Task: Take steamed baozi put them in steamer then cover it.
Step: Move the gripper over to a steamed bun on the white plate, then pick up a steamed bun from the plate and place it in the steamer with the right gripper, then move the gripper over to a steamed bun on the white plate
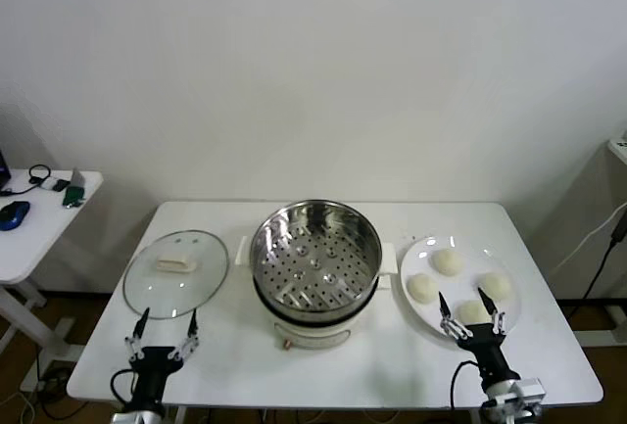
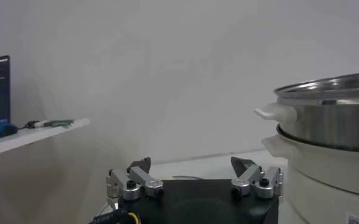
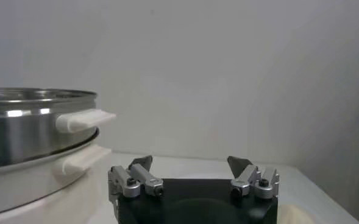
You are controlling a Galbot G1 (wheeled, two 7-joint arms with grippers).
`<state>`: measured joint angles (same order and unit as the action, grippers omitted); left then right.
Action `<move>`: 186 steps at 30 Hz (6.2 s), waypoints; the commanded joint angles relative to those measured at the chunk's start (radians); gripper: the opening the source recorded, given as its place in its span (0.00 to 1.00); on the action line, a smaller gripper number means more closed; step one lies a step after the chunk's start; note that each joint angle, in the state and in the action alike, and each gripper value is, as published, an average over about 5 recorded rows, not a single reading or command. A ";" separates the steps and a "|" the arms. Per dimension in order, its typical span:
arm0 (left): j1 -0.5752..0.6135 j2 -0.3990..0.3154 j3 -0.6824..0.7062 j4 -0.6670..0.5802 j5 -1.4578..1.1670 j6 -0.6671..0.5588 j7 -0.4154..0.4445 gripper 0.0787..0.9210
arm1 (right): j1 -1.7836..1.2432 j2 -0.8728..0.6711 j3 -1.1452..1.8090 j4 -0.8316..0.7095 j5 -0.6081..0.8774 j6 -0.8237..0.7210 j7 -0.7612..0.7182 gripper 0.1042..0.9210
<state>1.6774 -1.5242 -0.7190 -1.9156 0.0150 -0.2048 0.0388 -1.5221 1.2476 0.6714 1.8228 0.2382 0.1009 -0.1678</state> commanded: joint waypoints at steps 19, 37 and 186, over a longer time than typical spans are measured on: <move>0.007 0.053 0.049 -0.028 -0.034 0.063 -0.046 0.88 | 1.097 -0.842 -0.801 -0.552 -0.261 -0.190 -0.910 0.88; -0.017 0.066 0.035 -0.020 -0.038 0.087 -0.056 0.88 | 1.700 -0.475 -1.526 -0.984 -0.383 -0.138 -1.050 0.88; 0.036 0.119 0.000 -0.030 -0.078 0.117 -0.097 0.88 | 2.311 -0.175 -1.979 -0.578 -0.088 0.169 -1.172 0.88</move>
<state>1.7137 -1.4069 -0.7199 -1.9461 -0.0635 -0.0893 -0.0585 0.5955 1.2716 -1.2221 1.1717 -0.1731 0.3991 -1.3273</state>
